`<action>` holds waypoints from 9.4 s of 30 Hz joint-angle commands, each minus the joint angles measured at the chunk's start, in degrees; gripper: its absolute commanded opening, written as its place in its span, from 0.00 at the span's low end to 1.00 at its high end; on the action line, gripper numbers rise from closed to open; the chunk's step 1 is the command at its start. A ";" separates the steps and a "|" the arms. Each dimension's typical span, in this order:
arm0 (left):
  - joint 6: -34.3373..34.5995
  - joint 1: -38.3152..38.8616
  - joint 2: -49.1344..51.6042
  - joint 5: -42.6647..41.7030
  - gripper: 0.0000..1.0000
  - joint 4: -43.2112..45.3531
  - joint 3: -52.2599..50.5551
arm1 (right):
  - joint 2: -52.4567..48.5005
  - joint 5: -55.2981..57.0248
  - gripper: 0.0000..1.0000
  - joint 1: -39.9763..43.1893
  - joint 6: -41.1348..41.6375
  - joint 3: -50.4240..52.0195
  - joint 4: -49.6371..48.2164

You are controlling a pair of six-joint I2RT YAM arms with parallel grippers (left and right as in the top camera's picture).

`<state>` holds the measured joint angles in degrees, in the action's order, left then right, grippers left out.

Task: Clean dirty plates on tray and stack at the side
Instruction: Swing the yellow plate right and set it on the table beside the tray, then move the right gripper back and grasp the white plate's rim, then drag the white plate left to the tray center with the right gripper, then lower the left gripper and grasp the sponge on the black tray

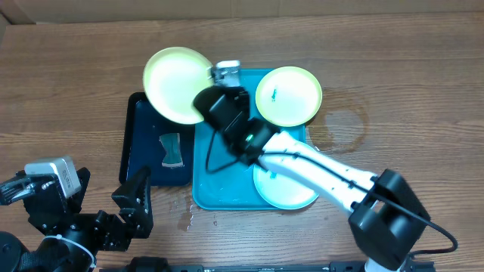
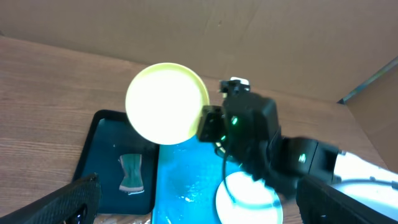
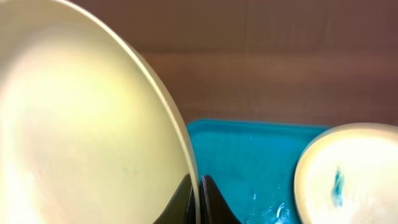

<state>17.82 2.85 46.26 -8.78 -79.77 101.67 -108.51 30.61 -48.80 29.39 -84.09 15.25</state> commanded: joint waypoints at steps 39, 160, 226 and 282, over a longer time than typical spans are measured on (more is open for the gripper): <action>-1.11 -0.35 0.11 0.37 1.00 0.00 0.07 | 7.43 -33.70 0.04 63.49 8.37 22.10 26.97; -1.07 -0.35 0.92 1.92 0.78 -1.38 -18.91 | 7.17 -31.17 0.20 13.77 20.39 26.14 11.37; -1.55 -0.22 63.10 12.35 0.04 26.08 -31.78 | 5.70 -33.66 0.24 13.77 21.84 26.18 10.73; -5.03 -0.33 53.29 12.37 0.04 22.49 -27.69 | 5.70 -31.67 0.04 13.77 21.64 26.18 9.03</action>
<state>14.41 2.85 97.62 2.87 -58.26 72.93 -102.61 -2.09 -34.96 51.00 -58.06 24.69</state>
